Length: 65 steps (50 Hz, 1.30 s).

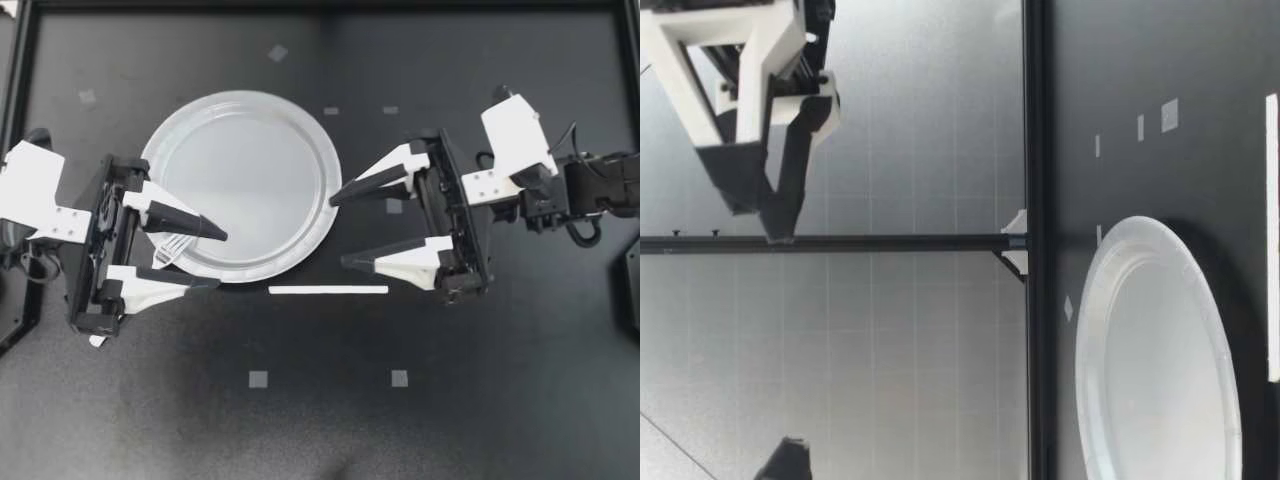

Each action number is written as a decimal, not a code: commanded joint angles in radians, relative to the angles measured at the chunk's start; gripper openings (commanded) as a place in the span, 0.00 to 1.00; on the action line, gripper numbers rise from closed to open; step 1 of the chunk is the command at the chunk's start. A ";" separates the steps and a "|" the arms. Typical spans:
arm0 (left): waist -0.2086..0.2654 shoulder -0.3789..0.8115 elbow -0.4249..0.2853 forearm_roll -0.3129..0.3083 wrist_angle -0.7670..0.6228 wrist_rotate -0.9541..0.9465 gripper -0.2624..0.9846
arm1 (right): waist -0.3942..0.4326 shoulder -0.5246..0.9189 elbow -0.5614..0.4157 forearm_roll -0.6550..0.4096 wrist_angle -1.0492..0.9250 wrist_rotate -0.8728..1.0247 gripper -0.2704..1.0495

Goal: Pick up the fork and place it on the plate.

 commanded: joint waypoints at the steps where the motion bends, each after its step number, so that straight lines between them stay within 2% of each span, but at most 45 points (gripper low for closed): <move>1: 0.003 -0.006 -0.018 -0.002 -0.015 0.003 0.67 | 0.014 0.005 -0.034 0.003 -0.008 0.002 0.79; 17: 0.003 -0.006 0.005 -0.006 -0.026 -0.003 0.67 | 0.012 0.000 -0.034 0.005 -0.011 -0.002 0.79; 65: 0.003 -0.005 0.000 -0.006 -0.029 -0.003 0.67 | 0.014 0.008 -0.031 0.005 -0.011 0.002 0.79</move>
